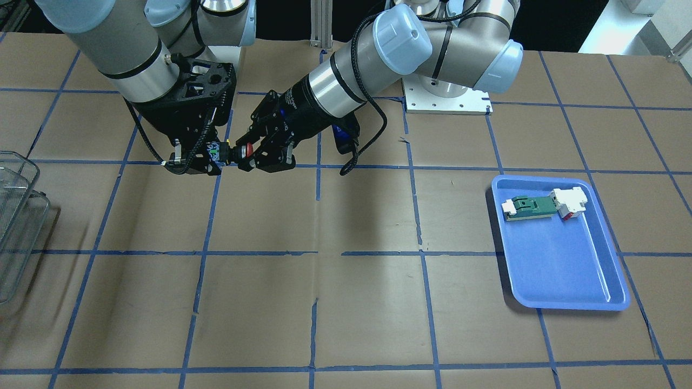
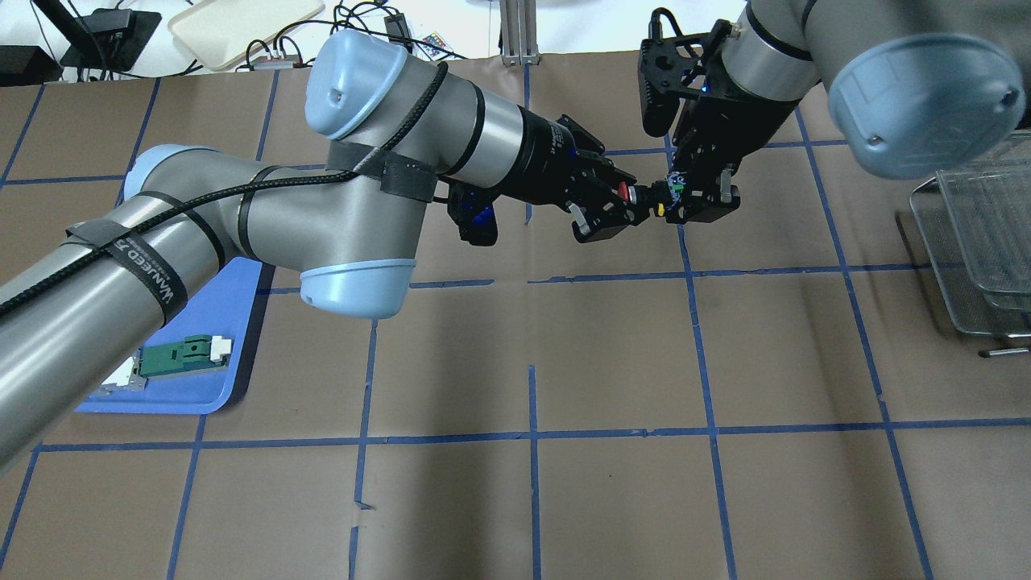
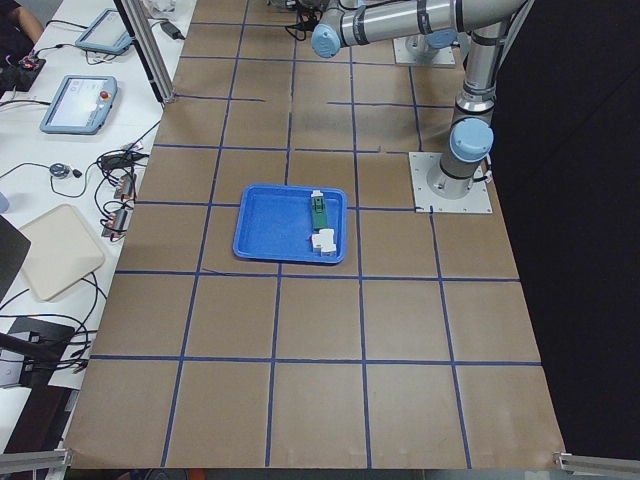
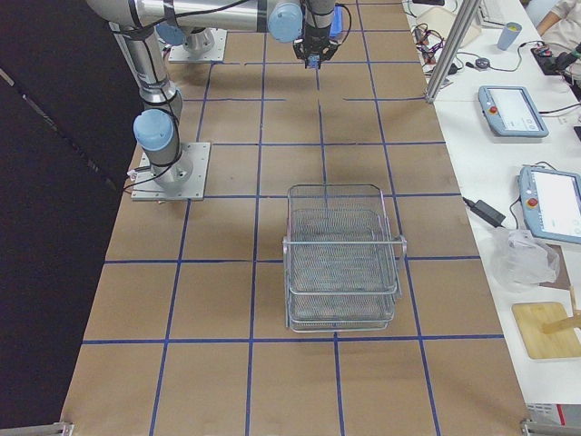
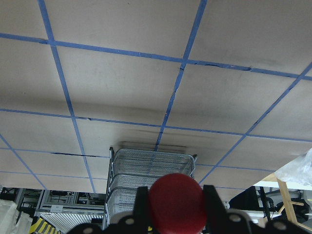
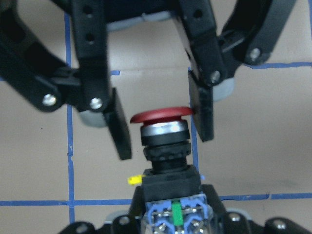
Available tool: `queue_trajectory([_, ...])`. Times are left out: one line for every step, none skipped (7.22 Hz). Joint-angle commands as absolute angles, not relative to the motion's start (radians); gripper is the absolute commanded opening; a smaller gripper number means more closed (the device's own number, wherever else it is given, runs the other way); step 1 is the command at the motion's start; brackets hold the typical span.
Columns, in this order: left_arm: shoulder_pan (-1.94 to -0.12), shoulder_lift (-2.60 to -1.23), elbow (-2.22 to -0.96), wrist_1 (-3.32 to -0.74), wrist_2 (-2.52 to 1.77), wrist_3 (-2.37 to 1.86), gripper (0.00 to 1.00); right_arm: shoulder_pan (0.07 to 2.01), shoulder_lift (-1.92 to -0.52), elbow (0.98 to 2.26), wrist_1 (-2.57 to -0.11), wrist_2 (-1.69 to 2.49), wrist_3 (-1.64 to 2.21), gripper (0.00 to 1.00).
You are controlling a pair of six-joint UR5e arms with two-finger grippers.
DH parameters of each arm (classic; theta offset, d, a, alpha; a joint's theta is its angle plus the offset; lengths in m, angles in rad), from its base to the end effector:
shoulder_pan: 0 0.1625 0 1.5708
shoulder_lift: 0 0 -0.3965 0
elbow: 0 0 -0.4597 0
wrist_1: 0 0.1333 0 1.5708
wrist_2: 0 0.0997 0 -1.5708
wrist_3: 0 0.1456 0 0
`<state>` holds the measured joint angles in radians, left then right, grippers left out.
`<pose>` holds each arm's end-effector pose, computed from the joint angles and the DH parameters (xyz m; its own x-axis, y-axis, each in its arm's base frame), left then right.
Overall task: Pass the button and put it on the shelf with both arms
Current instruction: 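Close the right gripper on the button while the left gripper opens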
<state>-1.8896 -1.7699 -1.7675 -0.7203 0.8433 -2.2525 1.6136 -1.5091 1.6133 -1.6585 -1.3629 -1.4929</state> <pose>-0.4191 -0.5355 0.3200 0.1706 -0.9847 -0.0354 -0.6571 -0.1405 0.7406 0.1880 -0.5715 0.3663 -0.0334 -0.9989 -0.0325 -0.9781 0.0394 -0.2045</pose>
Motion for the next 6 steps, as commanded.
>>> queue_trajectory([-1.89,-1.756,-1.766,-0.721,0.845,-2.263,0.9,1.614,-1.509,1.612,-1.658,-1.362,-1.496,0.0])
queue_trajectory([-1.89,-1.753,-1.766,-0.722,0.844,-2.261,0.9,1.612,-1.509,1.612,-1.658,-1.362,-1.496,0.0])
queue_trajectory([-1.887,-1.752,-1.763,-0.723,0.845,-2.26,0.9,1.612,-1.509,1.612,-1.657,-1.362,-1.497,0.0])
queue_trajectory([-1.864,-1.75,-1.769,-0.724,0.85,-2.228,0.89,1.611,-1.506,1.612,-1.66,-1.364,-1.503,0.0])
queue_trajectory([-1.805,-1.752,-1.772,-0.73,0.87,-2.109,0.89,1.586,-1.502,1.609,-1.669,-1.367,-1.503,0.0])
queue_trajectory([-1.754,-1.75,-1.773,-0.736,0.874,-2.004,0.9,1.535,-1.502,1.605,-1.672,-1.383,-1.502,0.0])
